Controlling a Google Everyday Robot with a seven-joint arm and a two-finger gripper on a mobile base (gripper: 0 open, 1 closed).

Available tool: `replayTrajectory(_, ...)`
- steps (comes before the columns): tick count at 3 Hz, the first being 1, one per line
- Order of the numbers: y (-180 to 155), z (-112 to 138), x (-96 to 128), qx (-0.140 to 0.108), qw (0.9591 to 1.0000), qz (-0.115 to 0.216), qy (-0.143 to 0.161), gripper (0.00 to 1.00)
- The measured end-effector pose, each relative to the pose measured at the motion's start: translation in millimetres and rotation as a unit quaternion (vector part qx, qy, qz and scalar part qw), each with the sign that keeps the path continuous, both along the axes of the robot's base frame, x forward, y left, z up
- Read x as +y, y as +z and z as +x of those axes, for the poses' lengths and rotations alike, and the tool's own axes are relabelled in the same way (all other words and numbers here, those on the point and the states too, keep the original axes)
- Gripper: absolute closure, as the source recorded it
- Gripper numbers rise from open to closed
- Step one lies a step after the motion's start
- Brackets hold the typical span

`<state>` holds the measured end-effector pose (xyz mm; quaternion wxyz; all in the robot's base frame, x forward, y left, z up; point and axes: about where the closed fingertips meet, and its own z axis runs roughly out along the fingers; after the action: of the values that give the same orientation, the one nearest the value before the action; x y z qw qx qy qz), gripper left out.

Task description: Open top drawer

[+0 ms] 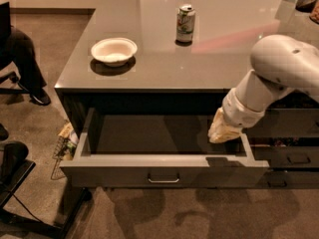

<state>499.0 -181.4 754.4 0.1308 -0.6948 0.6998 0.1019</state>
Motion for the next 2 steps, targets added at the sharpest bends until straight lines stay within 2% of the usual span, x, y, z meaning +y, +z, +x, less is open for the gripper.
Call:
replayTrajectory(1, -37.1, 22.6, 21.9, 0.009, 0.9998, 0.016, -0.011, 0.89)
replayTrajectory(2, -65.2, 53.8, 22.5, 0.008, 0.9990, 0.005, -0.043, 1.00)
